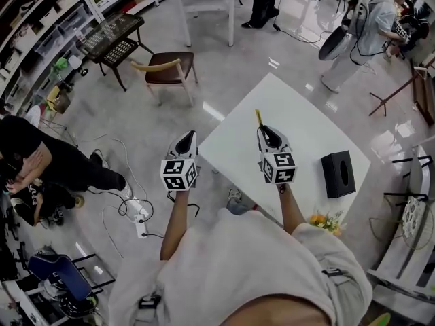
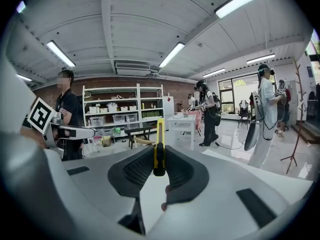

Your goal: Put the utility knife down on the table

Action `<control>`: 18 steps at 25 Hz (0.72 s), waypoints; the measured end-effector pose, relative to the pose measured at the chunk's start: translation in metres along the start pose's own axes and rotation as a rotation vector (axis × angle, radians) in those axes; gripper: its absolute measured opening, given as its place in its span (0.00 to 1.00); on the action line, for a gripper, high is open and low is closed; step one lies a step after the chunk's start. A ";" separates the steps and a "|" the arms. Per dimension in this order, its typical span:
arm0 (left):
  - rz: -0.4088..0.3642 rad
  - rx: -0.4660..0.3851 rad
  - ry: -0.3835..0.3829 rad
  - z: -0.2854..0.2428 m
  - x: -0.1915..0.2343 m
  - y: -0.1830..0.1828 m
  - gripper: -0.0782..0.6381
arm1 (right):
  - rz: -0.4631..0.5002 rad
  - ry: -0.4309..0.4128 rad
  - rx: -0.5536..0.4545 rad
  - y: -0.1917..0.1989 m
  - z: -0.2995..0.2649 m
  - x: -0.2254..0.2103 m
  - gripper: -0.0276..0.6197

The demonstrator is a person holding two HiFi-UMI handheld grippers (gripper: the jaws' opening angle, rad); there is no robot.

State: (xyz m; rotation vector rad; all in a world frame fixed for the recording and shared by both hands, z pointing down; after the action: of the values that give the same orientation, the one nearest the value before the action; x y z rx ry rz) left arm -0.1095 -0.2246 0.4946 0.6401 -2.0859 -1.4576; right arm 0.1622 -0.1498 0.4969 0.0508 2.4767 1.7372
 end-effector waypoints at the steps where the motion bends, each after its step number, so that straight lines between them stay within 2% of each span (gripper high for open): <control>1: 0.001 0.005 -0.004 -0.005 0.001 -0.001 0.14 | -0.002 -0.003 0.003 -0.001 -0.005 -0.004 0.17; 11: -0.001 0.075 -0.027 -0.054 -0.001 -0.006 0.14 | -0.048 -0.048 0.040 0.001 -0.045 -0.033 0.17; 18: 0.015 0.126 -0.052 -0.063 -0.005 0.003 0.14 | -0.072 -0.070 0.095 0.014 -0.057 -0.046 0.17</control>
State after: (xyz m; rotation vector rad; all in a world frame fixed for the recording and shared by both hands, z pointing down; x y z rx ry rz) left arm -0.0655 -0.2648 0.5154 0.6389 -2.2314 -1.3560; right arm 0.2011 -0.2028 0.5331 0.0295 2.4771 1.5620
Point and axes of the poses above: the fingertips, and each gripper's own axes: z backward along the fingers, x to its left, y out of its underside, the point moved 7 cm from there along z, backward along the fingers, and after that the axes turned 2 degrees about x, right-handed, at the moved point
